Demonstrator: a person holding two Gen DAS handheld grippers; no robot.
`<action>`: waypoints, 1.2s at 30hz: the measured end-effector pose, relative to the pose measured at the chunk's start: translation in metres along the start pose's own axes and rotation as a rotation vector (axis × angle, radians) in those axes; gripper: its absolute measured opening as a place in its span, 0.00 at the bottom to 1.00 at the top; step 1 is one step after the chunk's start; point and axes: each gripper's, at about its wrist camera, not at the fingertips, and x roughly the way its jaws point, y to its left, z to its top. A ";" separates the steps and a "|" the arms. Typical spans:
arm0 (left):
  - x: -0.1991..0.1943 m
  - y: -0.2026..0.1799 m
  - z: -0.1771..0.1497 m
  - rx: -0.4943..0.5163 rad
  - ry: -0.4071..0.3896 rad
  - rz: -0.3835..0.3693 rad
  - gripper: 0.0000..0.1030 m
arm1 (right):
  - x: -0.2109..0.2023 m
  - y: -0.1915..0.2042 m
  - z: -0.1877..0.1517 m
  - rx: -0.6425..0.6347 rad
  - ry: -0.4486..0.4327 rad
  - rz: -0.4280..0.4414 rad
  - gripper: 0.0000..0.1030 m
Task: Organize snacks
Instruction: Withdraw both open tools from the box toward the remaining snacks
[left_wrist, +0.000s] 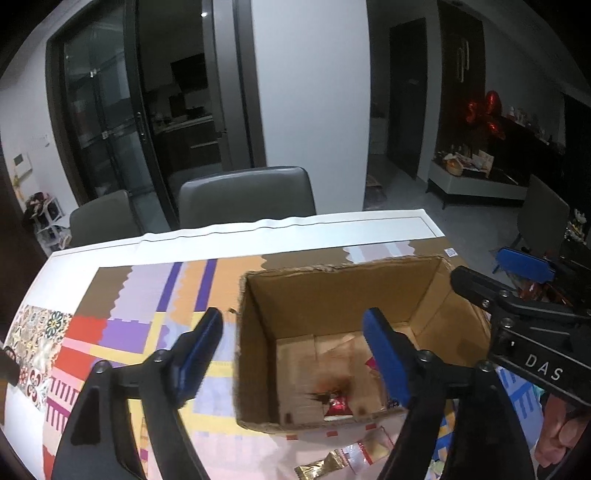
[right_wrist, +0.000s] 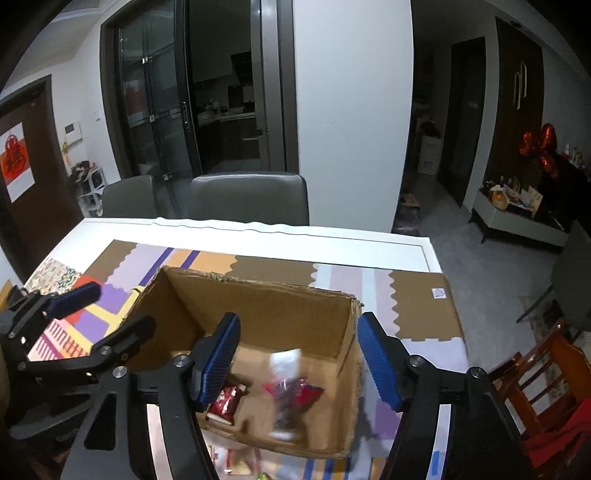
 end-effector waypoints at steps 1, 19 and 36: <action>-0.002 0.001 0.000 -0.004 -0.005 0.005 0.83 | -0.001 0.000 0.000 0.003 -0.001 -0.003 0.65; -0.047 -0.004 -0.001 0.000 -0.068 0.027 0.93 | -0.041 -0.014 -0.006 0.051 -0.055 -0.031 0.73; -0.078 -0.005 -0.021 0.015 -0.098 0.005 0.93 | -0.069 -0.016 -0.028 0.073 -0.068 -0.034 0.73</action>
